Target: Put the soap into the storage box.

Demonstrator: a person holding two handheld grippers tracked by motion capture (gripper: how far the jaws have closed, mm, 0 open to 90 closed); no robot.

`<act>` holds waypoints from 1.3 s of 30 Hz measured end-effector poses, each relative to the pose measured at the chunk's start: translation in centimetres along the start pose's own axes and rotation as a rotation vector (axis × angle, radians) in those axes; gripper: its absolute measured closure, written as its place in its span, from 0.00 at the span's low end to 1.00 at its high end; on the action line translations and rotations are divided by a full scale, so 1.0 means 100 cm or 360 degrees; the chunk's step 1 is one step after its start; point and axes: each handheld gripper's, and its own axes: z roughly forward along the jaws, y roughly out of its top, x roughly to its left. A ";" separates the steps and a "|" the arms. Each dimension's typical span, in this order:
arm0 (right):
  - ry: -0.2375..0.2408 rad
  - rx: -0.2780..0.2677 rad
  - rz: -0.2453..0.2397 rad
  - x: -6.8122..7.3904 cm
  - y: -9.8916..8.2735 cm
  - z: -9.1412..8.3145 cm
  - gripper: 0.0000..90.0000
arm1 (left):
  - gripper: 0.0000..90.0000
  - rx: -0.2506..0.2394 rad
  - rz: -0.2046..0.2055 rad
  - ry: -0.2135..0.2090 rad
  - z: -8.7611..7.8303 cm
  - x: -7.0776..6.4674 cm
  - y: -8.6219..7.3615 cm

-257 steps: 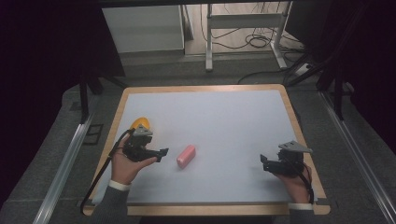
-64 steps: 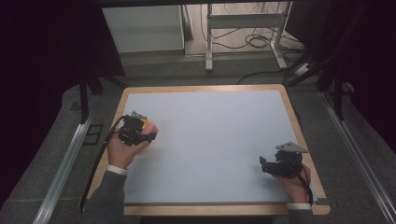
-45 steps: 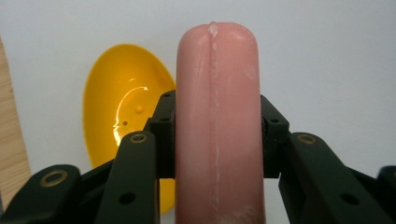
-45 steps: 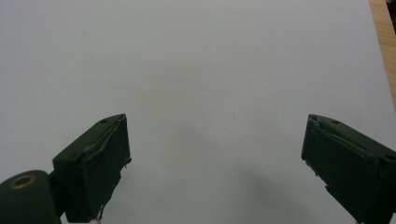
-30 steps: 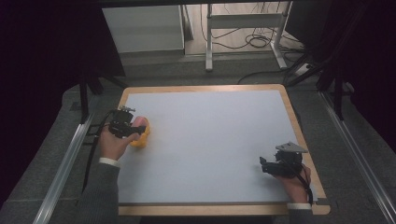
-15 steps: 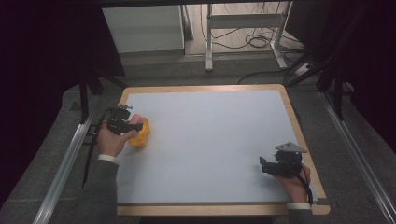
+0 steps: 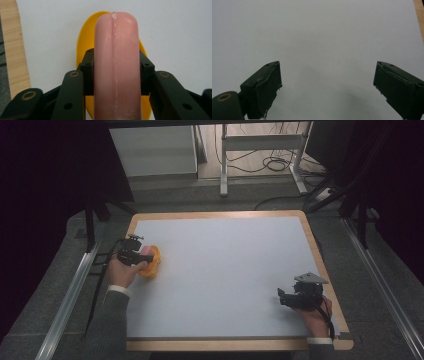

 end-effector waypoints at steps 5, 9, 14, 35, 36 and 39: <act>0.0000 0.0000 -0.0003 0.001 0.000 0.000 0.08 | 0.66 0.0027 -0.0004 0.0003 0.008 0.000 -0.003; -0.0001 0.0001 -0.0001 0.000 0.000 0.001 0.08 | 0.66 0.0042 0.0001 -0.0008 0.012 0.000 -0.005; -0.0001 0.0005 -0.0002 0.001 0.000 0.001 0.08 | 0.49 -0.0042 0.0013 -0.0013 0.004 -0.003 -0.002; 0.0005 0.0006 -0.0008 0.002 0.000 0.002 0.08 | 0.26 -0.0259 0.0113 -0.0048 -0.042 -0.023 -0.023; 0.0005 0.0006 -0.0009 0.002 0.000 0.002 0.08 | 0.26 -0.0286 0.0122 -0.0049 -0.043 -0.025 -0.025; -0.0001 0.0004 -0.0005 0.001 0.000 0.001 0.08 | 0.26 -0.0309 0.0145 -0.0067 -0.045 -0.030 -0.031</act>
